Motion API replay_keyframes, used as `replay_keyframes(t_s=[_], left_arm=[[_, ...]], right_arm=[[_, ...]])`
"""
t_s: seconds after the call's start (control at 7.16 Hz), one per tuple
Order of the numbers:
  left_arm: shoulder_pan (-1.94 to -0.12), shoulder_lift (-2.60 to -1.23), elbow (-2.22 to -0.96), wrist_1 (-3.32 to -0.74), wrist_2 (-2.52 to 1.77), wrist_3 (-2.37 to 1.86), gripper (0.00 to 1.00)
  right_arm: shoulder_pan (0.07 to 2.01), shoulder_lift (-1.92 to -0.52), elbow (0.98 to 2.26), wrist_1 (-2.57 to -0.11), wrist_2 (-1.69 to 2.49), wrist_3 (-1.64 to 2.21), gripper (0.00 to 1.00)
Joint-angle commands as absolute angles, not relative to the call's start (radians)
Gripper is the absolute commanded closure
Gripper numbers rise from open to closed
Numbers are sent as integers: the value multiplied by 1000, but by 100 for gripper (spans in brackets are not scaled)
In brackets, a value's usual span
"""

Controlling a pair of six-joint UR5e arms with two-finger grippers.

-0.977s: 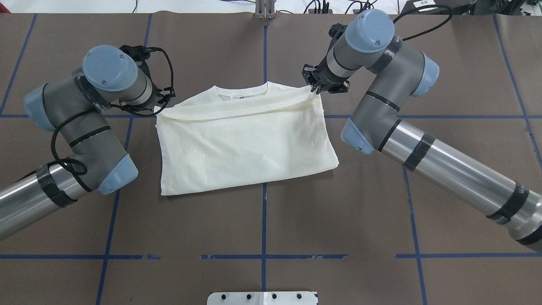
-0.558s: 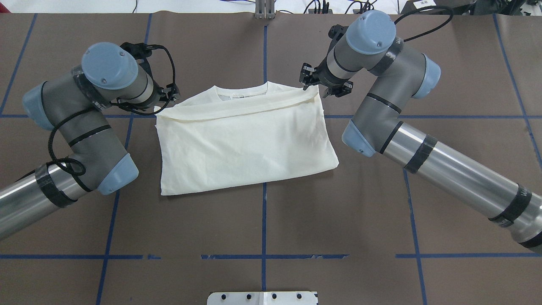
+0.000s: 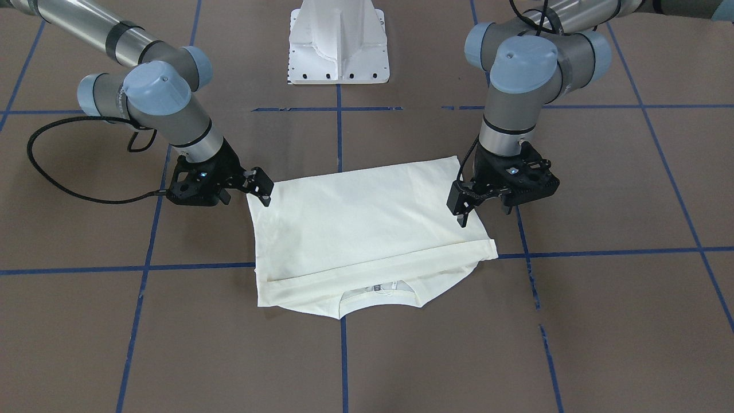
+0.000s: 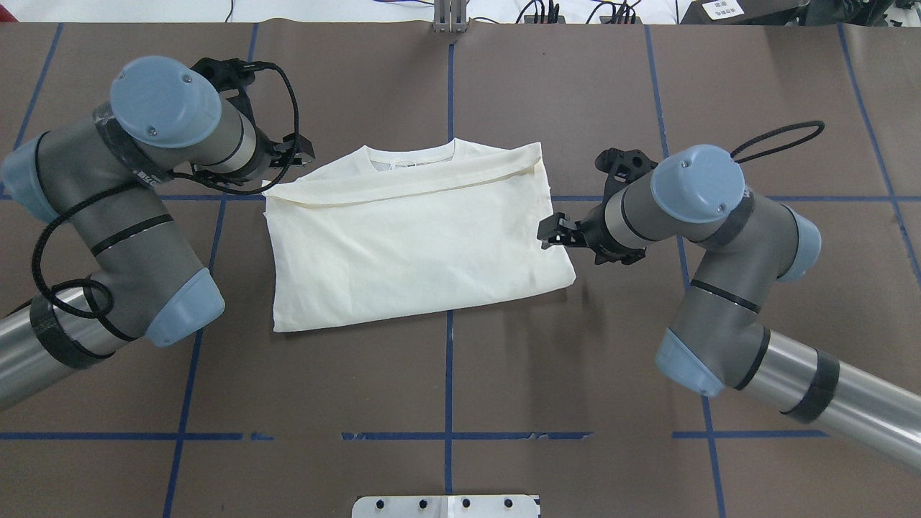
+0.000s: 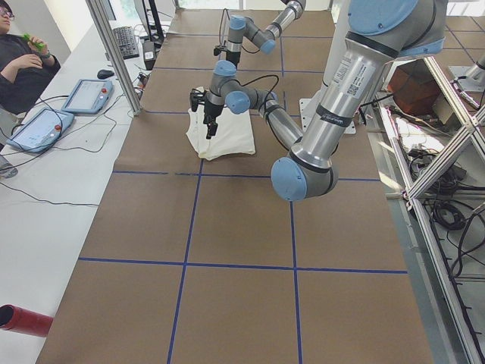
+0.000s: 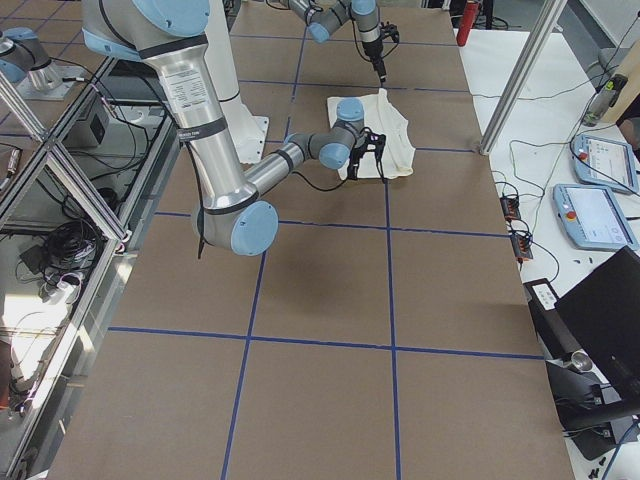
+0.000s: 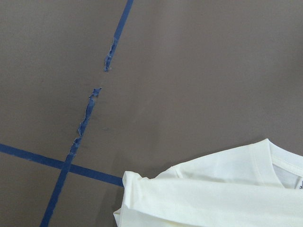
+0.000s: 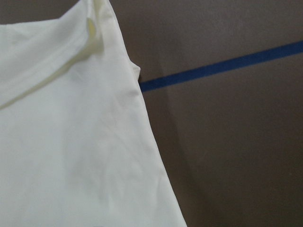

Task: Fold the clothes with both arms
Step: 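Move the right gripper to the folded bundle's side edge nearest it and grasp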

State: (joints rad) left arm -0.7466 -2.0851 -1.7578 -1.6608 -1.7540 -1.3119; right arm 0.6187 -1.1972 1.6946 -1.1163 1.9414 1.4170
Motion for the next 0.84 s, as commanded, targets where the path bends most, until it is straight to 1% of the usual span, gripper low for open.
replay_keyframes(t_s=[0.0, 0.14, 0.28, 0.42, 0.56, 0.7], left_arm=[[-741, -2083, -1770, -1660, -1752, -1315, 0], [-741, -2083, -1770, -1660, -1752, -1315, 0], [-741, -2083, -1770, -1660, -1750, -1315, 0], [-741, -2082, -1770, -1660, -1749, -1315, 0], [-742, -2082, -1770, -1660, -1749, -1315, 0], [-741, -2082, -1770, -1660, -1747, -1315, 0]], right_arm=[[566, -1262, 1753, -1117, 1928, 1416, 6], [552, -1250, 1740, -1118, 1924, 1417, 12], [555, -1227, 1727, -1118, 1922, 1416, 17], [561, -1195, 1706, -1118, 1918, 1416, 19], [568, -1169, 1685, -1118, 1916, 1416, 36], [581, -1170, 1681, -1120, 1916, 1404, 38]])
